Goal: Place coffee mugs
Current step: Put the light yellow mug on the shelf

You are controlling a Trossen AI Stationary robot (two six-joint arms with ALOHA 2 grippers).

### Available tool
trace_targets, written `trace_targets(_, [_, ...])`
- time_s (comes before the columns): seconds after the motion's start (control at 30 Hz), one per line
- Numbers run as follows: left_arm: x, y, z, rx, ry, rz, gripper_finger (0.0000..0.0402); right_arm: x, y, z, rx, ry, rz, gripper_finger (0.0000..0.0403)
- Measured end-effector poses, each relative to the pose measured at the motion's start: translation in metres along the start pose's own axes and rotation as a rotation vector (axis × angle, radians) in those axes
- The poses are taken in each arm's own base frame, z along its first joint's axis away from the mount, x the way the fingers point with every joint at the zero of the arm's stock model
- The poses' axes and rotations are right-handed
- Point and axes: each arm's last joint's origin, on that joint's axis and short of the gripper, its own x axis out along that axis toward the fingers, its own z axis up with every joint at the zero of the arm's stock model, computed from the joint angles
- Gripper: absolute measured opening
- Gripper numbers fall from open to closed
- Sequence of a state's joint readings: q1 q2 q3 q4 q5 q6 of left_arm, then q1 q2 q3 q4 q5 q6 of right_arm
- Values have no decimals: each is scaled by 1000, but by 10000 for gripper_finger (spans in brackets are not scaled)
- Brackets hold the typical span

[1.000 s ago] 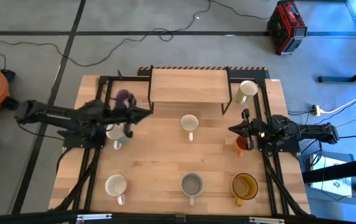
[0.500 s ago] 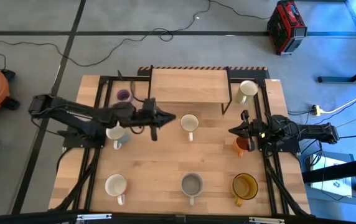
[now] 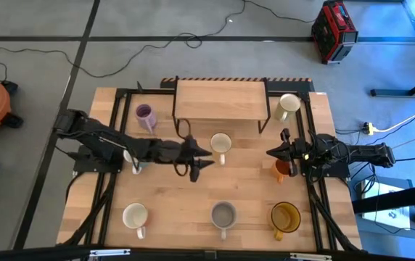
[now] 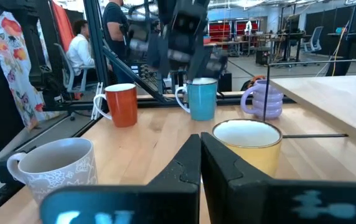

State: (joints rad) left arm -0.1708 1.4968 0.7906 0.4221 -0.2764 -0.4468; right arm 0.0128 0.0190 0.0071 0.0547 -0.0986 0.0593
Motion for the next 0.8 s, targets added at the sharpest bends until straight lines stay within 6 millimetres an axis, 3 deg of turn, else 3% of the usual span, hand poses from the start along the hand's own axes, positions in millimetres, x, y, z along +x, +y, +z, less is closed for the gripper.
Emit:
trace_targets(0.2, [23,1,-37,-16,91,48,171,0,0,0,0,0,0,0])
trace_targets(0.37, [40,7,-57,-18,109,91,170,0,0,0,-4,0,-8,0])
trace_targets(0.8, [72,9,-66,49,90,194,170,0,0,0,-5,4,-9,0])
